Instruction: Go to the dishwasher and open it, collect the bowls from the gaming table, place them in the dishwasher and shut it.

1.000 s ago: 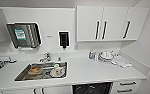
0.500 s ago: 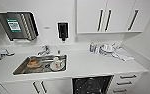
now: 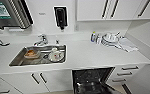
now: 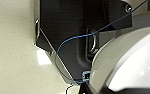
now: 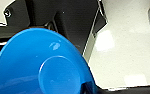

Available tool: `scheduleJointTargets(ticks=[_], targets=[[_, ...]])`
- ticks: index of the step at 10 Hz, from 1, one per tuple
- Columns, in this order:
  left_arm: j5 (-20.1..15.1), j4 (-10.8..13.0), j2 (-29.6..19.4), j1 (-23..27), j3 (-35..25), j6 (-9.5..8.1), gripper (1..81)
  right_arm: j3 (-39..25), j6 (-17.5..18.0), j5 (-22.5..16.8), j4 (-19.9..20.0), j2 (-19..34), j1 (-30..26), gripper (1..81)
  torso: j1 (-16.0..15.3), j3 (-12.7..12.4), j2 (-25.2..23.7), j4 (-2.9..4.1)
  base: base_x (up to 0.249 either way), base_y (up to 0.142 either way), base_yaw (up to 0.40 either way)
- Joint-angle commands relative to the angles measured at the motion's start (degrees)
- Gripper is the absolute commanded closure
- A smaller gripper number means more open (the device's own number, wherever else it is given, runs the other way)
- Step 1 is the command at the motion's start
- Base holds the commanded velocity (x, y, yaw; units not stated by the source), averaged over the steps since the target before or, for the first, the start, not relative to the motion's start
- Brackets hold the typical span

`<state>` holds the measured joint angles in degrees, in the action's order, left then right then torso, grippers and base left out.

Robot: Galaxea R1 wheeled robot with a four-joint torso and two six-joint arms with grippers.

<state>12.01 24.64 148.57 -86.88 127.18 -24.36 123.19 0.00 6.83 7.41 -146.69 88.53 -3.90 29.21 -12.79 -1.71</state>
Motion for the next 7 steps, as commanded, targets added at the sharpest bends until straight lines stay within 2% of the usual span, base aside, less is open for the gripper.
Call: scheduleJointTargets(ticks=[1,3,5,7], targets=[[0.38,-0.20,-8.63,0.78,-6.51,-1.83,81.1,-1.03,-0.09,-4.10,-0.38,2.34,-0.50,81.1,0.00,-0.09,0.00,0.00,0.000,0.000,0.000],[0.04,-0.20,-13.01,3.06,-11.76,-3.24,81.1,-1.03,0.00,-4.10,-0.38,2.69,-0.50,81.1,-0.02,1.42,0.02,0.00,0.000,0.000,0.000],[-0.67,-0.20,-16.37,6.06,-16.79,-3.59,81.1,-1.56,0.00,-4.01,-0.47,2.78,-0.58,81.1,-0.05,1.62,0.05,0.00,0.000,0.000,0.000],[-3.39,-0.29,-20.58,10.36,-23.29,-3.94,81.1,-1.82,0.00,-4.01,-0.38,2.78,-0.76,81.1,-0.05,1.64,0.05,0.00,0.000,0.000,0.000]])
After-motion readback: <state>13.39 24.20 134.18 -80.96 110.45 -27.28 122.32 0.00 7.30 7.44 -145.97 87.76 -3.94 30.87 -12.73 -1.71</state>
